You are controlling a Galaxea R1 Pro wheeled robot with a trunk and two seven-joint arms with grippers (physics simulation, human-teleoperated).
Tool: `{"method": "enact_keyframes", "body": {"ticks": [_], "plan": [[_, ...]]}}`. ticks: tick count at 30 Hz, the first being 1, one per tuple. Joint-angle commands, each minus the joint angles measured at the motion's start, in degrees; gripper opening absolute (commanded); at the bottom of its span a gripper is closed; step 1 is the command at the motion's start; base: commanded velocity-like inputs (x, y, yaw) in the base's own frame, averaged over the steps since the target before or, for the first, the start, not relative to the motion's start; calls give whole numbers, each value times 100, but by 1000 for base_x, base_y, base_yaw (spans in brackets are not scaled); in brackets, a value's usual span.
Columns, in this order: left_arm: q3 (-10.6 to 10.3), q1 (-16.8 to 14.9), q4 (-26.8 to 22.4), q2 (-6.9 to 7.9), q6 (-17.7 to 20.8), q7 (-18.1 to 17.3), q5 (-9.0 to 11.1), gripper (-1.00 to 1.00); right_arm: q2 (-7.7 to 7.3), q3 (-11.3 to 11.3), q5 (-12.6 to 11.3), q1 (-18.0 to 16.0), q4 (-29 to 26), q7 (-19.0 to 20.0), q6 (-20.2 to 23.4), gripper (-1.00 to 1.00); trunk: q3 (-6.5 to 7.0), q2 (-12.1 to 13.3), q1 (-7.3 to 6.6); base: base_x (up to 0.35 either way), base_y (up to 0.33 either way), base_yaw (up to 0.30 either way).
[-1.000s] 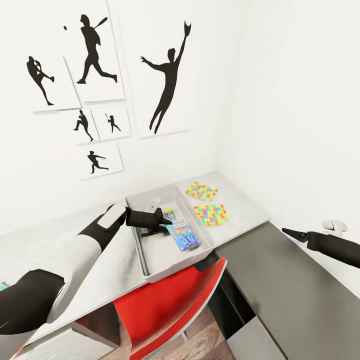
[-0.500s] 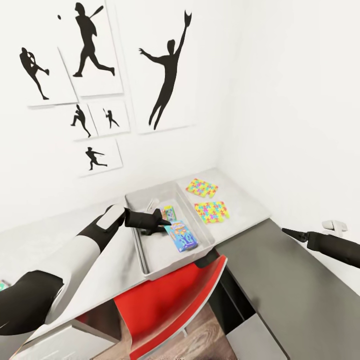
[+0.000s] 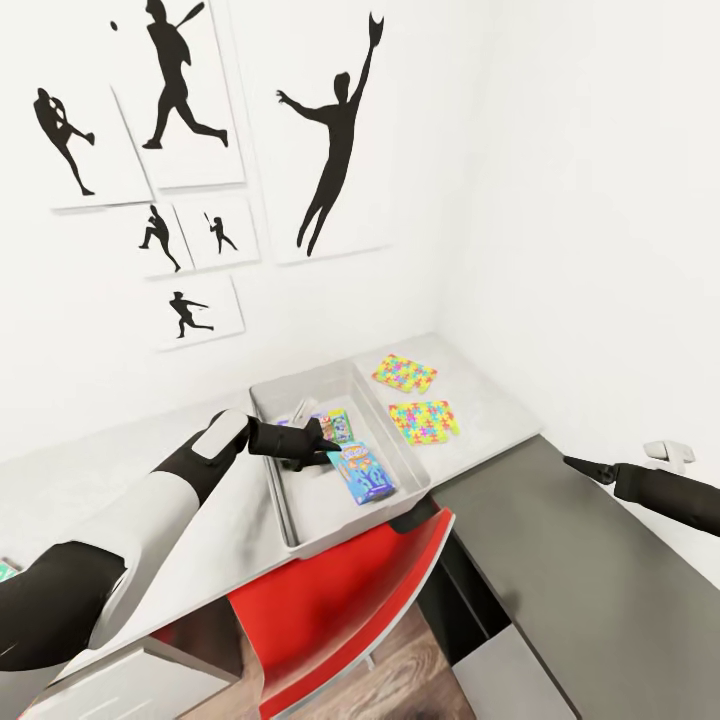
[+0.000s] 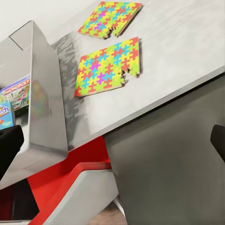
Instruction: Put all the toys in the child's room - the three board games (two on the bed and one on the table), the two jigsaw puzzles on the table, and the tennis ball on the table - inside the toy box on the table in the child's room.
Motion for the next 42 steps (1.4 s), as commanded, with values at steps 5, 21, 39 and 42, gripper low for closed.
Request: {"method": "enact_keyframes", "body": {"ticks": [5, 21, 39, 42], "plan": [[-35, -5, -1, 6, 0, 3, 32, -100, -1, -5, -29, -6, -4, -2, 47, 100, -13, -11, 3, 0, 0, 0], [-36, 1, 3, 2, 0, 13, 21, -100, -1, -5, -26, -6, -9, -1, 47, 100, -15, -11, 3, 0, 0, 0], [6, -8, -8, 2, -1, -111, 30, -100, -1, -5, -25, -6, -26, -1, 47, 100, -98, -11, 3, 0, 0, 0], [7, -13, -12, 5, -4, -201, 28, -100, -1, -5, -26, -6, -26, -1, 47, 100, -124, -11, 3, 0, 0, 0]]}}
